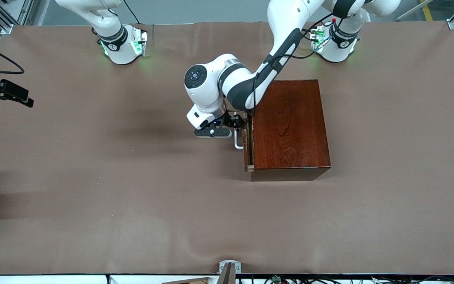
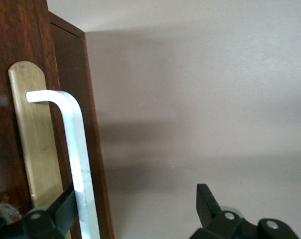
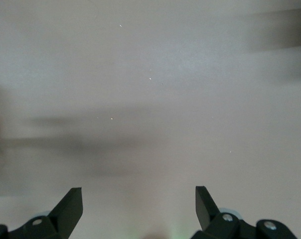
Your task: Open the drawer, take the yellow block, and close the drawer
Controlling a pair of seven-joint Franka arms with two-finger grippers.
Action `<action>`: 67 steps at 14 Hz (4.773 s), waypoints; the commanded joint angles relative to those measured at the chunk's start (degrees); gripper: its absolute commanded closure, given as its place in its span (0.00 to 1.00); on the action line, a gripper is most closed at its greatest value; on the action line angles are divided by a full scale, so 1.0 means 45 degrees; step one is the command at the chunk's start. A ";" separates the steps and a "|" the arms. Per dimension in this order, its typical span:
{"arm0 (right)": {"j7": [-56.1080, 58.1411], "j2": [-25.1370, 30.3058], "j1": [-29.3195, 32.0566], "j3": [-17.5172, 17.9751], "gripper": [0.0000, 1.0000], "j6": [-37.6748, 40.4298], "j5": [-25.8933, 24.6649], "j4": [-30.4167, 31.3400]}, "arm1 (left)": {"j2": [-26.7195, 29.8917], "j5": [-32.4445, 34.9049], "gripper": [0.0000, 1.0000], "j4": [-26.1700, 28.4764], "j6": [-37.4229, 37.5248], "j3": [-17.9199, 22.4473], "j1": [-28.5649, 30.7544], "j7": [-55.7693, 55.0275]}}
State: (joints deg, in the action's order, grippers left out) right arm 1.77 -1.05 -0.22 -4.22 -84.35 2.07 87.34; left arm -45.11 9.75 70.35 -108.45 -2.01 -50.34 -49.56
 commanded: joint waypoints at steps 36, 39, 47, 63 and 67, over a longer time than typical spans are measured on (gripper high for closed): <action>-0.0082 -0.0509 -0.1397 0.0214 0.00 0.0151 0.0634 -0.0250 | -0.0289 -0.1931 0.00 -0.0320 -0.5608 -0.1136 -0.0083 -0.0099; -0.0101 -0.0529 -0.1397 0.0214 0.00 0.0151 0.0634 -0.0250 | 0.0042 -0.1873 0.00 -0.0320 -0.4616 -0.0825 0.0073 -0.0099; -0.0082 -0.1654 -0.3032 0.0234 0.00 0.0112 0.0771 -0.0191 | 0.4297 -0.1795 0.00 0.0109 0.1805 0.0251 0.2256 0.0269; -0.4956 -0.3205 -0.5731 0.0253 0.00 -0.0786 0.1806 -0.0679 | 0.8599 -0.2263 0.00 0.3587 0.4158 0.0173 0.9505 0.9622; -0.7925 -0.3224 -0.6005 0.0253 0.00 -0.0961 0.2079 -0.0679 | 0.8579 -0.2264 0.00 0.3723 0.4002 0.0173 0.9975 1.1088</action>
State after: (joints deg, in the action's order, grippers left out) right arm -27.94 -15.29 -26.42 -2.59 -88.39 9.87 85.04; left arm -8.45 0.85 85.04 -89.73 -0.61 -6.76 -3.30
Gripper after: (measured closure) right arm 0.000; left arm 0.000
